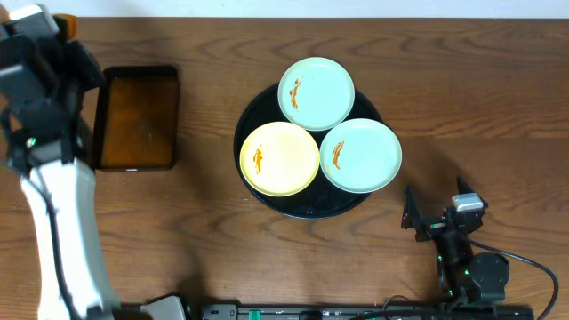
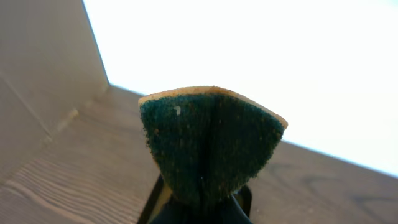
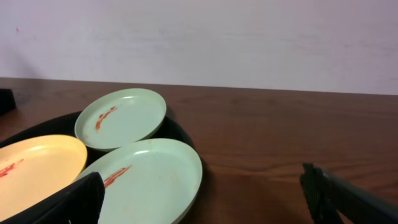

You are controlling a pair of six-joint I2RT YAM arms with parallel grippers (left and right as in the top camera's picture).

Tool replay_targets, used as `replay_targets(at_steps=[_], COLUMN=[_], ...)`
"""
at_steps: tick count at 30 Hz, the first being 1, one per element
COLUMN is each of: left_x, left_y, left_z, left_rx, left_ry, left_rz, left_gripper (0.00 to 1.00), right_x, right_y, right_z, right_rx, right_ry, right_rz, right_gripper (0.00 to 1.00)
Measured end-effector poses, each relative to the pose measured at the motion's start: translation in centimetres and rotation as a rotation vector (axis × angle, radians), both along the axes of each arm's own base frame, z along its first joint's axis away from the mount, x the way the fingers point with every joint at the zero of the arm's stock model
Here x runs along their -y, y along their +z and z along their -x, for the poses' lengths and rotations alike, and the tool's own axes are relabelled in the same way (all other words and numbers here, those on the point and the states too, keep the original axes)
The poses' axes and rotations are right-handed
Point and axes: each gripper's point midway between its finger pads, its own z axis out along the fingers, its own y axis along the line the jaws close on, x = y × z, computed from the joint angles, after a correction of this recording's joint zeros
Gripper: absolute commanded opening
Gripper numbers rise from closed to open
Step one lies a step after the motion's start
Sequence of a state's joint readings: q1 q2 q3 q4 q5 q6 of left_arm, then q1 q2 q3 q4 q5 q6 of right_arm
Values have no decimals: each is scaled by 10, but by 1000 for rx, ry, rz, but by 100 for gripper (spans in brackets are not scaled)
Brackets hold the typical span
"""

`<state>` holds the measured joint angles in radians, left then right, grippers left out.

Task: Clean dirty plates on tray and stack at the side
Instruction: 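Grasp the green sponge with the left gripper and lift it out, then carry the sponge with the left gripper onto the yellow plate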

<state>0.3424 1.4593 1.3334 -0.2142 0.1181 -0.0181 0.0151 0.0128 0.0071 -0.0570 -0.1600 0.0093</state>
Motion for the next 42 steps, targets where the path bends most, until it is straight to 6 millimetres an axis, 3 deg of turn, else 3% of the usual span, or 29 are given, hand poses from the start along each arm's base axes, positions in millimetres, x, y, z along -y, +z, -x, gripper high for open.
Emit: replay_targets(at_steps=[1,3,4,7,8,9,10,12,14,18,19,21,23,26,29,33,37,42], left_x=[-4,-12,-16,-16,-14,-13,-12,-13,-9,15,25,42,58,83,121,189,249,296], left_y=[-23,-91,-136,-236,-255,-262,-257,-223,-163,-14,15,43,44,22,-20,-71,-106,-168], left_z=[-10,-29,-33,-15,-5,2,5,-1,-5,9,18,38,55,58,49,40,41,46], left_rx=[-42,-172,-267,-511,-568,-597,-596,-517,-382,-43,22,77,68,0,-118,-283,-408,-582], left_ry=[-1,-2,-1,1,1,3,5,17,34,45,46,48,58,68,16,-115,-231,-284], left_rz=[13,36,50,84,94,99,100,77,53,25,42,104,189,318,408,472,473,461], left_gripper=[8,7,8,7,7,7,7,8,7,8,8,8,7,8,7,7,8,7], right_x=[0,0,0,0,0,0,0,0,0,0,0,0,0,0,0,0,0,0], right_y=[0,0,0,0,0,0,0,0,0,0,0,0,0,0,0,0,0,0], right_z=[0,0,0,0,0,0,0,0,0,0,0,0,0,0,0,0,0,0], right_rx=[0,0,0,0,0,0,0,0,0,0,0,0,0,0,0,0,0,0], right_ry=[0,0,0,0,0,0,0,0,0,0,0,0,0,0,0,0,0,0], right_rz=[0,0,0,0,0,0,0,0,0,0,0,0,0,0,0,0,0,0], right_gripper=[99,99,99,99,99,99,99,99,99,99,99,99,99,99,99,99,99,99])
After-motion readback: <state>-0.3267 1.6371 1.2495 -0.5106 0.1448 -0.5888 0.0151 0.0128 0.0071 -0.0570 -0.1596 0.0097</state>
